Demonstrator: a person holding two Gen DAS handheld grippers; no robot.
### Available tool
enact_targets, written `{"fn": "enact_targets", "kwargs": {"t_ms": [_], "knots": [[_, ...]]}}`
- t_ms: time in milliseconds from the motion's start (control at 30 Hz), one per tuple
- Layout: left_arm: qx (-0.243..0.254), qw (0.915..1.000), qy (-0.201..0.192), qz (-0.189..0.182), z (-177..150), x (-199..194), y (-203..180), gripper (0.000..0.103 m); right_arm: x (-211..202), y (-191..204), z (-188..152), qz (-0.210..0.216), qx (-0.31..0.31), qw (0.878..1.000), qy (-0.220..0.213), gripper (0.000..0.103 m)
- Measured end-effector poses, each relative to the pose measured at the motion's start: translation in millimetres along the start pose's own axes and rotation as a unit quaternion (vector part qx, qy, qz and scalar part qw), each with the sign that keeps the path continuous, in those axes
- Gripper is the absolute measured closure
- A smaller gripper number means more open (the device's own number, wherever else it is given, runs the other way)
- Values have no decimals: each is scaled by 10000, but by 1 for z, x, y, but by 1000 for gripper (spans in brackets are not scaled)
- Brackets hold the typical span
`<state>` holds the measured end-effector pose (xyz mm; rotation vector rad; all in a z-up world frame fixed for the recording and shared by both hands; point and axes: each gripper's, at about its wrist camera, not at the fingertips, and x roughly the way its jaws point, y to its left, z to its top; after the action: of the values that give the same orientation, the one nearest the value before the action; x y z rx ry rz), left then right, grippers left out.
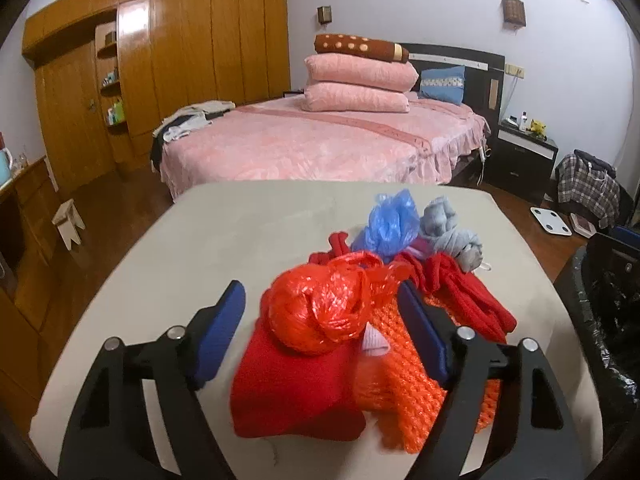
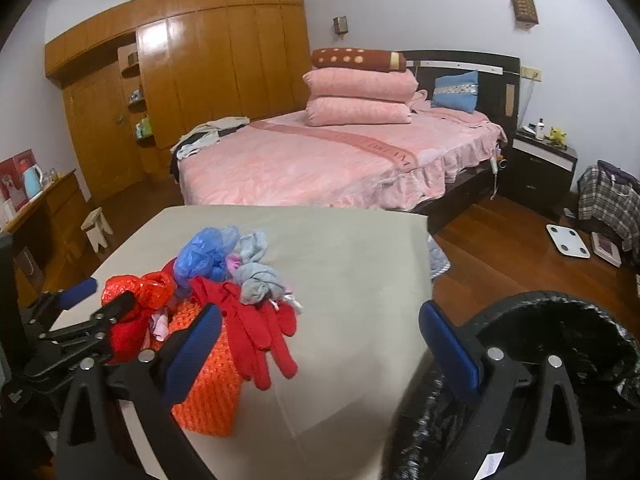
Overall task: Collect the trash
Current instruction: 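Grasp the red plastic bag with the left tool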
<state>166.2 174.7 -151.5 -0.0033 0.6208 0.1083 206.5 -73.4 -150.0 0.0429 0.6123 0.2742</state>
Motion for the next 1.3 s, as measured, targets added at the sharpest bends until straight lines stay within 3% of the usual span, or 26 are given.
{"fn": "enact_targets", "kwargs": {"t_ms": [100, 167, 200, 367, 733, 1067, 1300], "knots": [[-13, 9999, 99, -31, -3, 8, -2, 41, 5, 4, -1, 27, -65, 10000, 33, 6], [-5, 9999, 139, -29, -5, 12, -3, 58, 8, 4, -1, 65, -59, 9999, 67, 6], [14, 9999, 145, -27, -6, 13, -4, 61, 10, 4, -1, 79, -55, 9999, 76, 6], [25, 10000, -10, -25, -7, 5, -4, 64, 11, 6, -1, 159, -66, 9998, 88, 6], [-218, 9985, -487, 115, 0, -50, 12, 64, 0, 20, 1, 320, -113, 9994, -19, 6], [-457, 9968, -418, 504, -15, -69, 51, 64, 2, 54, -11, 539, -203, 9983, 118, 6], [-614, 9947, -405, 720, -23, -70, 76, 64, 15, 95, -18, 854, -423, 9951, 263, 14]]}}
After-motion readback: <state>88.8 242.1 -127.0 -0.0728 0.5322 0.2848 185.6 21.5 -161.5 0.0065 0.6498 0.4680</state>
